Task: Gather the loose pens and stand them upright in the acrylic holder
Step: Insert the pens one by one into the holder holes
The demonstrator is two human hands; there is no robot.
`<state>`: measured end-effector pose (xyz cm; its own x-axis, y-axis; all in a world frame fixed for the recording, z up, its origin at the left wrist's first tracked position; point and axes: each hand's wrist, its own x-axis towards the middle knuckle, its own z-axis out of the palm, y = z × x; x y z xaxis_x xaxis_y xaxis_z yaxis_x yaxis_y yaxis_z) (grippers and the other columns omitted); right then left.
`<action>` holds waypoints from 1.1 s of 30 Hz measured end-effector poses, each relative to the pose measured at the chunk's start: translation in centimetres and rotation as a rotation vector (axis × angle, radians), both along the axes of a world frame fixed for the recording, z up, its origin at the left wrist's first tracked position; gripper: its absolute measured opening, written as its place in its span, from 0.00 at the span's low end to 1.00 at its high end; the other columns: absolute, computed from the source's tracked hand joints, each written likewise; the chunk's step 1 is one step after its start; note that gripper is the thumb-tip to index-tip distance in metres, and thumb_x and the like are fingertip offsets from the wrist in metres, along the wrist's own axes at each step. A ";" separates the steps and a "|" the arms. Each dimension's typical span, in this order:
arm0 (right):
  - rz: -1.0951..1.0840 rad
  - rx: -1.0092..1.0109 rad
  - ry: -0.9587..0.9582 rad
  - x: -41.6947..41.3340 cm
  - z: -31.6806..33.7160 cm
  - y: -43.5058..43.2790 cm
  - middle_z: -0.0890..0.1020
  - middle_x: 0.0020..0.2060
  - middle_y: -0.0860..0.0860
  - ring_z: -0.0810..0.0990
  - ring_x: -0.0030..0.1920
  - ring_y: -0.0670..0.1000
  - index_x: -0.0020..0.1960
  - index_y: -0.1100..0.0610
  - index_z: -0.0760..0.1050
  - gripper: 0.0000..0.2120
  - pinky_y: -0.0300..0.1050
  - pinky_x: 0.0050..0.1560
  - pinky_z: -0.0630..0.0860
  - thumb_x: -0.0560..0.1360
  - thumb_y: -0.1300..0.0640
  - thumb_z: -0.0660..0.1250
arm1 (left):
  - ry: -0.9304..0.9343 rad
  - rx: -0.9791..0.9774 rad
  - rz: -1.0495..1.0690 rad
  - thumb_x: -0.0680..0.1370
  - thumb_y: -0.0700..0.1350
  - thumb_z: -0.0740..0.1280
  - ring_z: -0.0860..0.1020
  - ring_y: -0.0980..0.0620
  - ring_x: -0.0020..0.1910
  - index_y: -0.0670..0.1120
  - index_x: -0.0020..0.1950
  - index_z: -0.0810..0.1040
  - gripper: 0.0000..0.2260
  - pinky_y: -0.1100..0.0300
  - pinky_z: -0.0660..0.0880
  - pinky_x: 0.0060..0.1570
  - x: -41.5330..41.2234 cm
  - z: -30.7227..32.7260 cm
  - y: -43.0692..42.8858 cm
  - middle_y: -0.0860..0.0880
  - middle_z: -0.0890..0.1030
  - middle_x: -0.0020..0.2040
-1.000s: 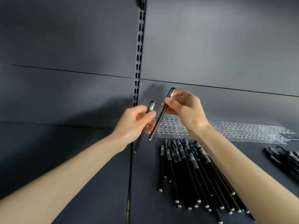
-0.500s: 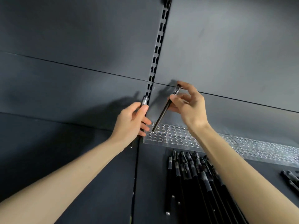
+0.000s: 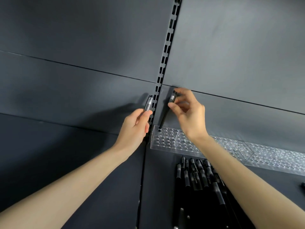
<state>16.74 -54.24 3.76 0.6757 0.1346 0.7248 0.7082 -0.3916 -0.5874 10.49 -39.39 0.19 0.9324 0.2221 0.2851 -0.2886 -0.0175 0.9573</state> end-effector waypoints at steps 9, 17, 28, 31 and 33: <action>-0.041 -0.182 0.128 0.2 -0.7 -0.8 0.82 0.40 0.52 0.81 0.42 0.51 0.57 0.56 0.73 0.12 0.31 0.43 0.75 0.75 0.62 0.69 | 0.031 -0.015 -0.046 0.80 0.47 0.61 0.63 0.56 0.24 0.43 0.54 0.77 0.09 0.68 0.60 0.22 -0.2 -0.4 -0.1 0.48 0.70 0.30; -0.027 -0.082 0.133 -1.6 -0.1 -1.6 0.81 0.37 0.44 0.79 0.38 0.45 0.55 0.52 0.73 0.10 0.36 0.43 0.75 0.75 0.57 0.69 | 0.024 0.051 -0.109 0.80 0.46 0.61 0.63 0.54 0.26 0.39 0.54 0.76 0.11 0.64 0.60 0.24 -0.8 -0.4 -1.0 0.47 0.70 0.32; 0.293 0.083 0.382 -3.8 -0.2 -2.9 0.83 0.32 0.47 0.82 0.37 0.49 0.51 0.54 0.73 0.11 0.50 0.50 0.79 0.72 0.63 0.71 | -0.002 0.092 -0.182 0.80 0.44 0.63 0.66 0.60 0.24 0.44 0.47 0.78 0.06 0.71 0.62 0.25 -1.8 -1.5 -3.7 0.50 0.69 0.29; 0.264 0.070 0.357 -3.7 0.1 -3.1 0.83 0.31 0.46 0.83 0.37 0.47 0.51 0.53 0.73 0.13 0.44 0.47 0.80 0.73 0.67 0.69 | -0.040 0.199 -0.115 0.78 0.47 0.66 0.70 0.57 0.32 0.47 0.47 0.79 0.05 0.62 0.68 0.35 -1.6 -2.0 -3.8 0.50 0.74 0.34; 0.187 0.080 0.303 -3.3 0.8 -3.5 0.83 0.30 0.44 0.83 0.37 0.45 0.50 0.51 0.73 0.14 0.42 0.47 0.79 0.73 0.68 0.68 | -0.091 0.414 0.056 0.76 0.51 0.67 0.72 0.57 0.44 0.49 0.49 0.79 0.07 0.61 0.65 0.48 -1.3 -2.5 -3.3 0.55 0.75 0.44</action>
